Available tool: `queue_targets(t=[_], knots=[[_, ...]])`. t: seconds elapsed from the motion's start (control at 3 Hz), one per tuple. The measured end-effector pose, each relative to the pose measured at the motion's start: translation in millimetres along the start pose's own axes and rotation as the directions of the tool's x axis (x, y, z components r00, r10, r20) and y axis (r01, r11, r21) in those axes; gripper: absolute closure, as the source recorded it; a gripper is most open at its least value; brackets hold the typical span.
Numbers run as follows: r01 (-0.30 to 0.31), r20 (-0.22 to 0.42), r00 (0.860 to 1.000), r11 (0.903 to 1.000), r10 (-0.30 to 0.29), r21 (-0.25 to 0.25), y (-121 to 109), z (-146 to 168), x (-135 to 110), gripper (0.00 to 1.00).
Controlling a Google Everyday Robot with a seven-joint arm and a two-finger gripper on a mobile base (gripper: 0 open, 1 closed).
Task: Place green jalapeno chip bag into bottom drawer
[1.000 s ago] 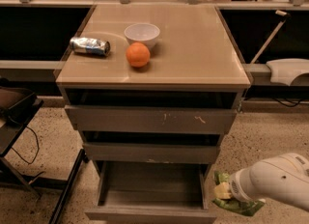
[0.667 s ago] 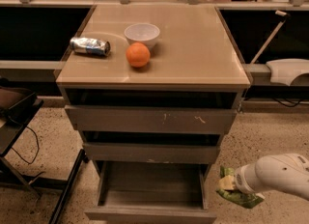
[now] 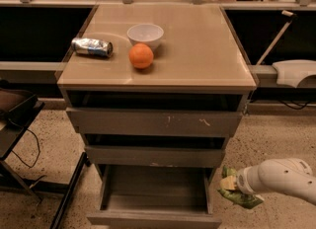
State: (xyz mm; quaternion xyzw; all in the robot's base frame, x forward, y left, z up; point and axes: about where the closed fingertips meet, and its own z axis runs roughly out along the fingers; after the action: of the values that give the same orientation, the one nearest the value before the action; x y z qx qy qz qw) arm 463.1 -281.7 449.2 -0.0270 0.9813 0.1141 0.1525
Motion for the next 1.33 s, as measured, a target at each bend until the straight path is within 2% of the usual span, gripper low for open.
queue_targets(t=[0.33, 0.67, 1.0, 1.33], knots=[[0.011, 0.086, 0.996, 0.9966, -0.004, -0.081, 17.5, 32.2, 7.9, 1.0], [-0.002, 0.151, 0.988, 0.9815, 0.032, -0.192, 42.3, 99.8, 3.7, 1.0], [-0.05, 0.163, 0.982, 0.962, 0.096, -0.268, 65.1, 159.7, -5.7, 1.0], [-0.068, 0.147, 0.983, 0.9576, 0.113, -0.28, 66.5, 172.7, 3.0, 1.0]])
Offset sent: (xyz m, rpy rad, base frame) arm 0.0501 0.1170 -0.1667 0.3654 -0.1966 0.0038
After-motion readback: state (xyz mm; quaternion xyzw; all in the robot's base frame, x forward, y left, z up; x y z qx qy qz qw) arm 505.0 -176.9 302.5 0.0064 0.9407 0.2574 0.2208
